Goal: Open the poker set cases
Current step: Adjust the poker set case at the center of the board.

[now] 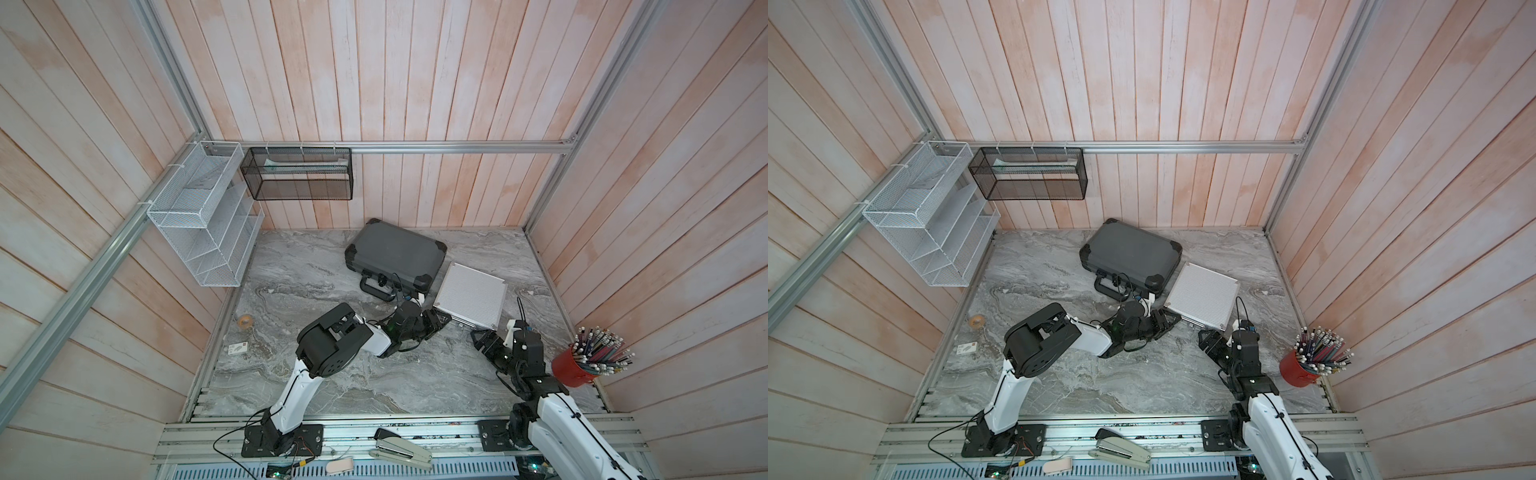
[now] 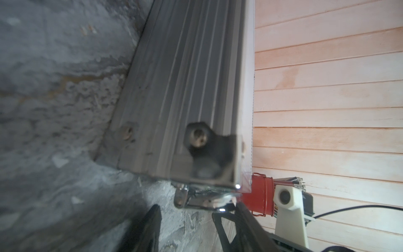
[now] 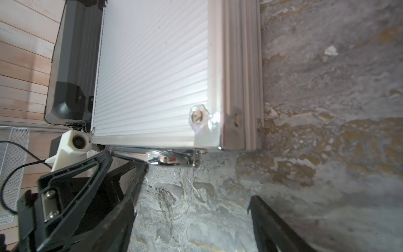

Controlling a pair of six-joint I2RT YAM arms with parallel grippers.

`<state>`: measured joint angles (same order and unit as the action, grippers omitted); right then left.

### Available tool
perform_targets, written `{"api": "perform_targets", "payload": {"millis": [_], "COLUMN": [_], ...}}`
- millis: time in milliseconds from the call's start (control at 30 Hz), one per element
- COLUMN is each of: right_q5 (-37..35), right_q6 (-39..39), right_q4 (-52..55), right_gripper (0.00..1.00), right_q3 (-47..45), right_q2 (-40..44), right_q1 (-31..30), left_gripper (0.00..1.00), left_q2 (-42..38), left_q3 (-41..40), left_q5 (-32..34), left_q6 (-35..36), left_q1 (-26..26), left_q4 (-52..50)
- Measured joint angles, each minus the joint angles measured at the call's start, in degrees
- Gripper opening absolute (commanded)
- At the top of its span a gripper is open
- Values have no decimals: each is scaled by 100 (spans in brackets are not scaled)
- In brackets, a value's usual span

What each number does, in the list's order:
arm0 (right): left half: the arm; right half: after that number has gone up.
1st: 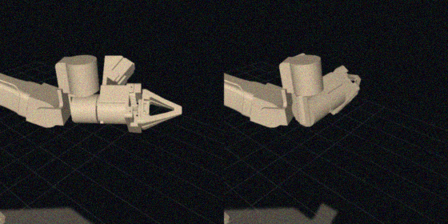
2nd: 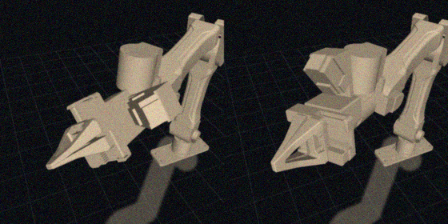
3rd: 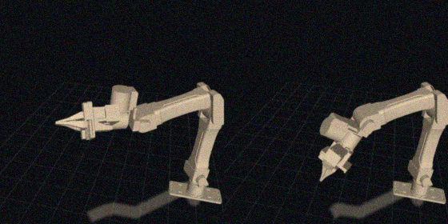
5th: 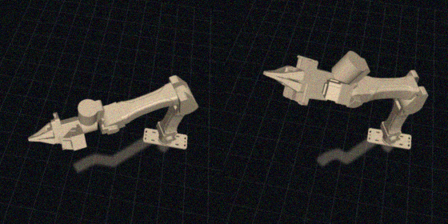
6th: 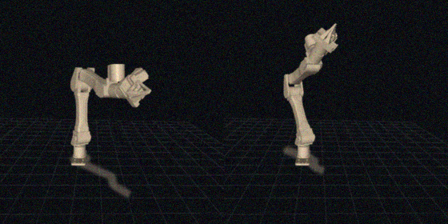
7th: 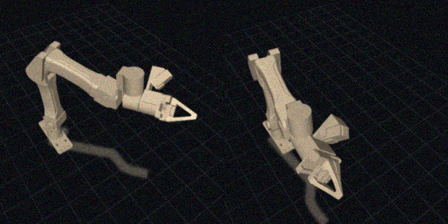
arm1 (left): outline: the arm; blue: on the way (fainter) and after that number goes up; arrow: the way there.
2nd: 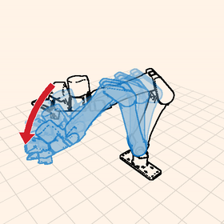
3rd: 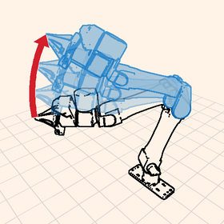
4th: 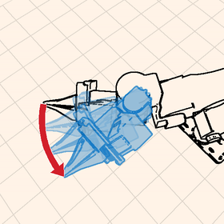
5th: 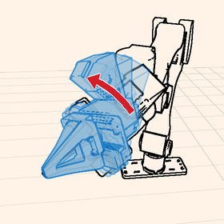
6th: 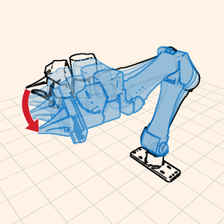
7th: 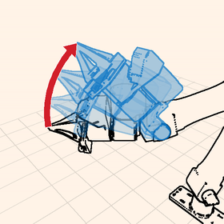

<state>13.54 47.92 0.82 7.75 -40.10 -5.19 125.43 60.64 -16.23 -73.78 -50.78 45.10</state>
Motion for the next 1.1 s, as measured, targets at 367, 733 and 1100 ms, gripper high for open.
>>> {"api": "perform_targets", "payload": {"millis": [367,733,1100], "right_q5": [48,142,155], "right_q6": [358,-37,-522], "right_q4": [-310,-514,-566], "right_gripper": [86,83,82], "right_q3": [-136,-61,129], "right_q2": [101,-149,-262], "right_q1": [0,0,-168], "left_gripper": [51,66,70], "left_q2": [0,0,0], "left_q3": [-133,-247,-247], "left_q5": [-4,0,0], "left_q6": [-42,-131,-149], "left_q1": [0,0,28], "left_q4": [155,337,396]}}
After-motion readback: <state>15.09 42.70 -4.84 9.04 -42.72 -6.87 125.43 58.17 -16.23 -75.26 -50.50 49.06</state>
